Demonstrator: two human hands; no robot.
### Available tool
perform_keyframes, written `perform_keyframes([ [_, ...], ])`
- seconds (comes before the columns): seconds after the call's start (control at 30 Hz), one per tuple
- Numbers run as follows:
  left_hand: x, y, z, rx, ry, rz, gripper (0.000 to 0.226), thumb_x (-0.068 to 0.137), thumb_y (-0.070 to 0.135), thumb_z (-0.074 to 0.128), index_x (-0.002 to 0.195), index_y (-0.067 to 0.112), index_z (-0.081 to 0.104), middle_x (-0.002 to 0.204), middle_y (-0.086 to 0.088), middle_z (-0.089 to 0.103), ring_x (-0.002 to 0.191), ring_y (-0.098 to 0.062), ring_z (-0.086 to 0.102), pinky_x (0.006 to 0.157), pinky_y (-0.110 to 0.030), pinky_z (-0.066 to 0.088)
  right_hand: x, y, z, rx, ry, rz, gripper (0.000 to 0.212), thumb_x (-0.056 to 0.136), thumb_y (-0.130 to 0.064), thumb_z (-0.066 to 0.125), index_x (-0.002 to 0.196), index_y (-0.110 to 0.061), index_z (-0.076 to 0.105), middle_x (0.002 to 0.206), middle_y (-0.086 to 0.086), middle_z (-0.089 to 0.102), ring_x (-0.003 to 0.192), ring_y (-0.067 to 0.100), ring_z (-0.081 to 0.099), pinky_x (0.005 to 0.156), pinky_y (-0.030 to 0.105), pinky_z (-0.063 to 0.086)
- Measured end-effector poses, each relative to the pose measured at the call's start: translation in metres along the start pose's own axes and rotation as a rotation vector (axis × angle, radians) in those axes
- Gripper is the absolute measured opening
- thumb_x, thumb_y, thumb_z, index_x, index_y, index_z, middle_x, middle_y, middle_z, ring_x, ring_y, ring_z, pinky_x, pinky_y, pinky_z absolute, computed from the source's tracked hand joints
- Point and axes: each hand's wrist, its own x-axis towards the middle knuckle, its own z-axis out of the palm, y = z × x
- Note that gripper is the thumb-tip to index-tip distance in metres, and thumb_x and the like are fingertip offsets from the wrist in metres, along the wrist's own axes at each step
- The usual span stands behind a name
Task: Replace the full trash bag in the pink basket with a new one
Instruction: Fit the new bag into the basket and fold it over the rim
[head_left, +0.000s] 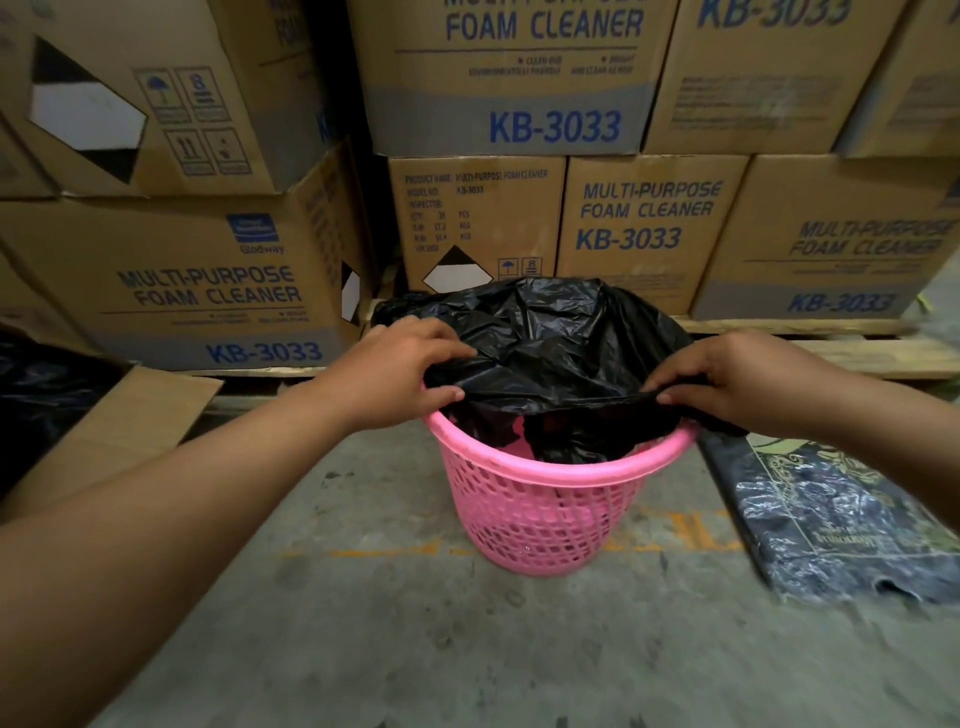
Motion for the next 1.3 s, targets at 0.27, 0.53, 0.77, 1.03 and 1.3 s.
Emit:
perform_keyframes([
  [0.27,0.014,-0.005,0.006,0.071,0.045,0.067,0.023,0.090,0.037,0.064,0.111,0.032,0.073,0.124,0.007,0.057,0.121,-0.018,0.049,0.096,-0.044,0.037,-0.011,-0.002,-0.013,0.154,-0.028,0.076,0.004,0.084,-0.032,0.072,0.080,-0.032,0.071,0.068,-0.015,0.072,0.059,-0.004,0.062,0.054,0.012,0.042],
  [0.53,-0.040,-0.006,0.002,-0.035,0.145,0.305,0.041,0.094,0.051,0.052,0.118,0.021,0.066,0.102,0.006,0.064,0.095,-0.011,0.057,0.082,-0.031,0.047,-0.029,0.010,0.013,-0.053,0.041,-0.191,0.041,0.076,-0.066,0.058,0.081,-0.026,0.066,0.085,-0.008,0.057,0.074,0.012,0.059,0.063,0.033,0.052],
  [0.77,-0.042,0.006,0.025,-0.179,0.254,0.253,0.031,0.085,0.032,0.073,0.111,0.015,0.074,0.098,0.007,0.048,0.084,-0.009,0.052,0.067,-0.028,0.051,-0.034,0.022,0.030,-0.135,0.264,-0.057,0.017,0.073,-0.027,0.080,0.078,-0.012,0.073,0.095,0.007,0.065,0.075,0.030,0.067,0.066,0.036,0.055],
  [1.03,-0.050,0.011,0.038,-0.288,0.305,0.248,0.017,0.086,0.024,0.074,0.101,0.017,0.077,0.091,0.004,0.066,0.087,-0.013,0.060,0.075,-0.031,0.051,-0.039,0.023,0.039,-0.076,0.324,-0.156,0.033,0.090,-0.044,0.059,0.088,-0.015,0.075,0.090,0.000,0.067,0.072,0.020,0.065,0.063,0.032,0.054],
  [1.3,-0.056,0.017,0.052,-0.288,0.270,0.264,0.024,0.089,0.035,0.065,0.099,0.020,0.080,0.087,0.004,0.051,0.085,-0.016,0.048,0.070,-0.020,0.040,-0.040,0.039,0.054,-0.116,0.329,-0.258,0.038,0.087,-0.042,0.058,0.073,-0.010,0.072,0.097,0.009,0.058,0.081,0.026,0.058,0.064,0.038,0.053],
])
